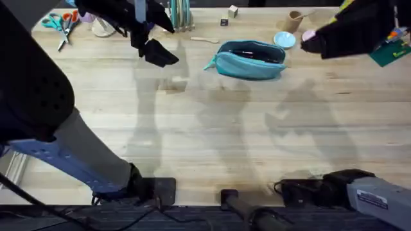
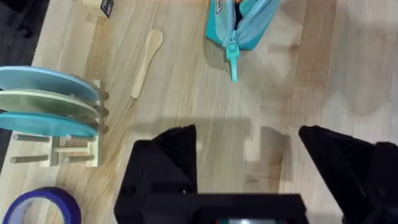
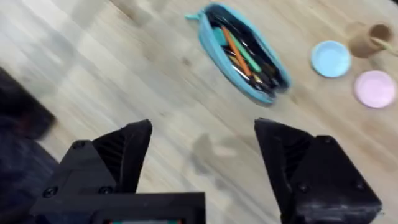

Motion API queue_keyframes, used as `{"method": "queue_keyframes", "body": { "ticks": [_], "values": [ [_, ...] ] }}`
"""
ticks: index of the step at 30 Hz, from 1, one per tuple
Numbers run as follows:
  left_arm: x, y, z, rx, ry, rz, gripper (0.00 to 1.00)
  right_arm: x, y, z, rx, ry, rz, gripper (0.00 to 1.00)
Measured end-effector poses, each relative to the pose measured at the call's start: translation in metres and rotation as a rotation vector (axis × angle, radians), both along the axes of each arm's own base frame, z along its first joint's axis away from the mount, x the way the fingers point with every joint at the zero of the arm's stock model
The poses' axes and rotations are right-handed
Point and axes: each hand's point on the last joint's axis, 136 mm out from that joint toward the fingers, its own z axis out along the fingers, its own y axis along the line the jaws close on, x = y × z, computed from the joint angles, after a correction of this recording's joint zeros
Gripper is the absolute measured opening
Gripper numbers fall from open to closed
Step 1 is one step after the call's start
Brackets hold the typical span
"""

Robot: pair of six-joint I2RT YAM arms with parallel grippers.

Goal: Unzip the bag, pick up the pens from the table one at a time and place them inside, then zip the bag closed.

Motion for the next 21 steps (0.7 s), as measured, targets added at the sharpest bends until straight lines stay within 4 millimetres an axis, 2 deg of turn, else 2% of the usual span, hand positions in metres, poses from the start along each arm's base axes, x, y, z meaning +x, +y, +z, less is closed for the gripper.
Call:
{"method": "queue_keyframes", "body": {
  "ticks": [4,11,21],
  "values": [
    [0.001,0.003,0.004,-0.027,-0.023,-0.006,0.995,-0.001,0.009,0.001,0.084,0.061,-0.052,0.997],
    [0.002,0.008,0.006,-0.039,-0.036,-0.004,0.994,0.016,0.038,0.011,0.23,0.098,-0.161,0.998],
    [0.002,0.007,0.006,-0.043,-0.039,-0.008,0.995,0.009,0.076,0.006,0.309,0.207,-0.444,0.997]
  ]
}}
